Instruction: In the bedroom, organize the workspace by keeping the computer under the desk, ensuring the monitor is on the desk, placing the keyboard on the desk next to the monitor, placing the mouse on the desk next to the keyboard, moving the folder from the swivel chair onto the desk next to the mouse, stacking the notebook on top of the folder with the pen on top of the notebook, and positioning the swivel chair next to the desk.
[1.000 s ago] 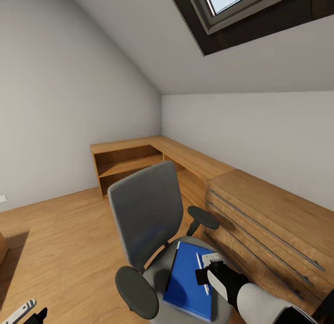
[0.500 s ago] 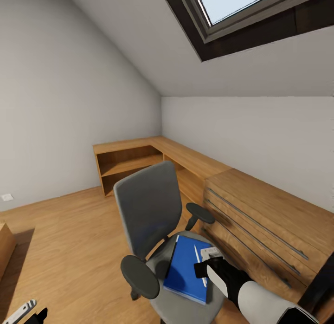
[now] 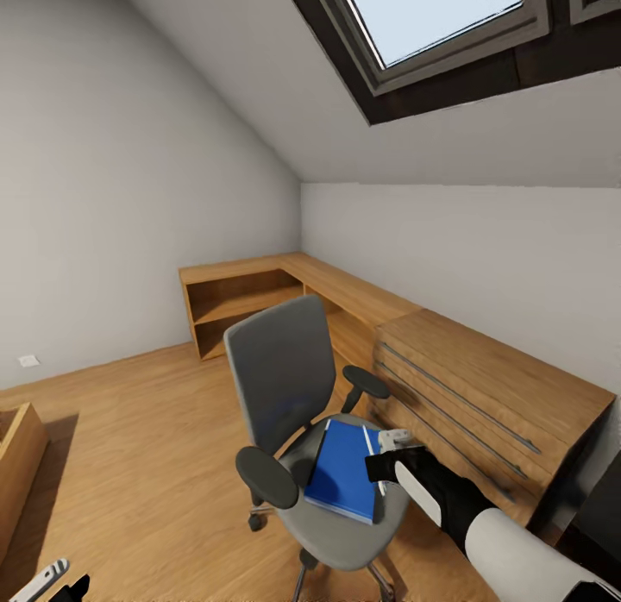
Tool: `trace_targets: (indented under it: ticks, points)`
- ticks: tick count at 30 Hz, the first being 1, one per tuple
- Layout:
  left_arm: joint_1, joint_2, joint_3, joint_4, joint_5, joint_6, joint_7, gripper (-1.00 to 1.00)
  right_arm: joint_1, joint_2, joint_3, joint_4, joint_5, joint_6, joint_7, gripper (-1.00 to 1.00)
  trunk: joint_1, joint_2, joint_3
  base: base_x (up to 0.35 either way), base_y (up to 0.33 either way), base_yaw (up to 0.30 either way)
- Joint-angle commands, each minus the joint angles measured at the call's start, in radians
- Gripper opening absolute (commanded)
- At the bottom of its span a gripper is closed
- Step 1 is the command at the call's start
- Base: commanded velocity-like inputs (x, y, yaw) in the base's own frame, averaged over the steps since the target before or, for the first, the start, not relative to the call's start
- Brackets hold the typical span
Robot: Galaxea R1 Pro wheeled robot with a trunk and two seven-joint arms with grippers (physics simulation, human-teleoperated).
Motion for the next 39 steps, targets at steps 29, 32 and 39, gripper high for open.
trace_targets:
  ticks: [29, 32, 39]
  points:
    - [0.0, -0.05, -0.011, 0.368, -0.156, -0.114, 0.005, 1.0, 0.009, -0.174, -0.182, -0.584, -0.202, 0.425, -0.028, -1.0, -0.111, 0.203, 0.09, -0.007, 0.0, 0.0]
    - [0.0, -0.049, -0.011, 0.422, -0.157, -0.181, 0.004, 1.0, 0.016, -0.176, -0.194, -0.592, -0.2, 0.43, -0.029, -1.0, -0.123, 0.224, 0.099, 0.0, 0.0, 0.0]
    - [0.0, -0.051, -0.012, 0.446, -0.158, -0.203, 0.003, 1.0, 0.041, -0.216, -0.199, -0.699, -0.202, 0.443, -0.029, -1.0, -0.15, 0.273, 0.121, 0.0, 0.0, -0.003]
